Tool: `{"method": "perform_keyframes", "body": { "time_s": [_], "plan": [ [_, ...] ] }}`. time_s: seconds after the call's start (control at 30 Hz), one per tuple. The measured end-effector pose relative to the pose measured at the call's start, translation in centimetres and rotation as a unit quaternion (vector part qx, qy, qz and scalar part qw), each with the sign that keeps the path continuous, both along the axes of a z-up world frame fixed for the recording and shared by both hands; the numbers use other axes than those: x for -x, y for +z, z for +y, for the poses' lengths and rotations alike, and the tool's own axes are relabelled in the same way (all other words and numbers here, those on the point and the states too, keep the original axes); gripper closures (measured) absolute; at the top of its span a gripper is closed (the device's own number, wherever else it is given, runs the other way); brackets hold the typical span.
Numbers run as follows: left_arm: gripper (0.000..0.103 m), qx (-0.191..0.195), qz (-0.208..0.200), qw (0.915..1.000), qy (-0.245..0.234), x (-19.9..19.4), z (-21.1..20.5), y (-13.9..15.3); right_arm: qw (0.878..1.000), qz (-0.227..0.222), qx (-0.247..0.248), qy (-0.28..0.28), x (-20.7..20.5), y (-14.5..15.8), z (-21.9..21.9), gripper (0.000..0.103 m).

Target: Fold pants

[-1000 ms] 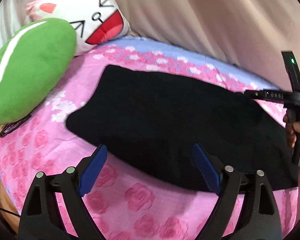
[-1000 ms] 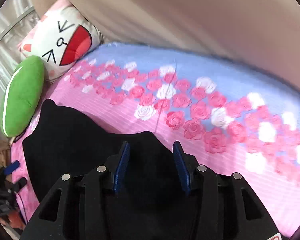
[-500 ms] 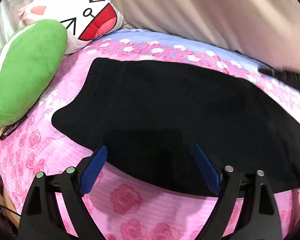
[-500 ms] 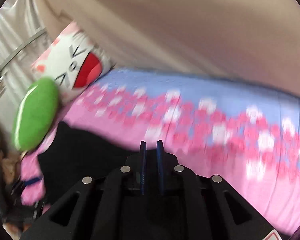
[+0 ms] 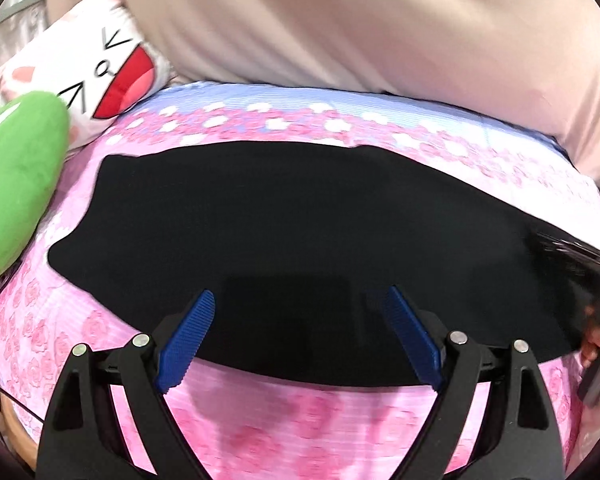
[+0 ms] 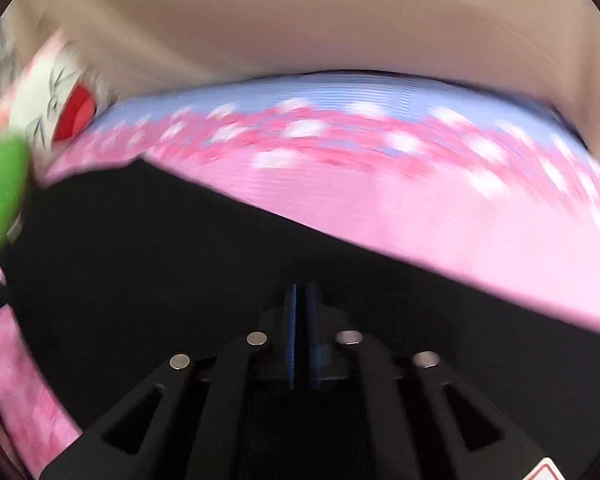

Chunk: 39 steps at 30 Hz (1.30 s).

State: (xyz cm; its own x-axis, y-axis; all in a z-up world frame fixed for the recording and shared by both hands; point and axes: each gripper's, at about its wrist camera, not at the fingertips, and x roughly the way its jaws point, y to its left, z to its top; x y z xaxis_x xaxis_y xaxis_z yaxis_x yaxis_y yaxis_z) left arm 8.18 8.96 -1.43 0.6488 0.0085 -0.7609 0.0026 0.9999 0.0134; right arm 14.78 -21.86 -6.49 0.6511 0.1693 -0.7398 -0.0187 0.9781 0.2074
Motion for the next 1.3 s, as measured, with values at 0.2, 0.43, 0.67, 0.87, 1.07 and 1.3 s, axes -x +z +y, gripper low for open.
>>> {"method": "perform_keyframes", "body": {
  "time_s": [0.2, 0.43, 0.67, 0.87, 1.07, 1.3],
  "plan": [
    [0.017, -0.014, -0.003, 0.9993, -0.034, 0.2, -5.1, 0.1, 0.994, 0.003, 0.060, -0.093, 7.2, -0.9, -9.0, 0.103],
    [0.013, -0.030, -0.003, 0.9981, -0.054, 0.8, -9.8, 0.1, 0.970, -0.005, 0.044, -0.239, 14.8, -1.3, -21.4, 0.094],
    [0.013, -0.038, 0.012, 0.9972, -0.063, 0.9, -12.0, -1.0, 0.936, -0.048, -0.030, -0.348, 22.4, -0.6, -29.9, 0.087],
    [0.013, -0.041, 0.034, 0.9954, -0.080, 1.8, -14.0, -2.0, 0.941, -0.018, -0.089, -0.327, 21.5, -2.7, -32.7, 0.073],
    [0.013, -0.055, 0.029, 0.9951, -0.076, 2.2, -14.4, -1.5, 0.953, -0.037, -0.023, -0.301, 17.4, 0.7, -33.6, 0.041],
    [0.013, -0.064, 0.026, 0.9954, -0.066, 2.1, -14.3, -1.2, 0.970, -0.005, 0.013, -0.242, 10.6, -0.3, -34.1, 0.097]
  ]
}}
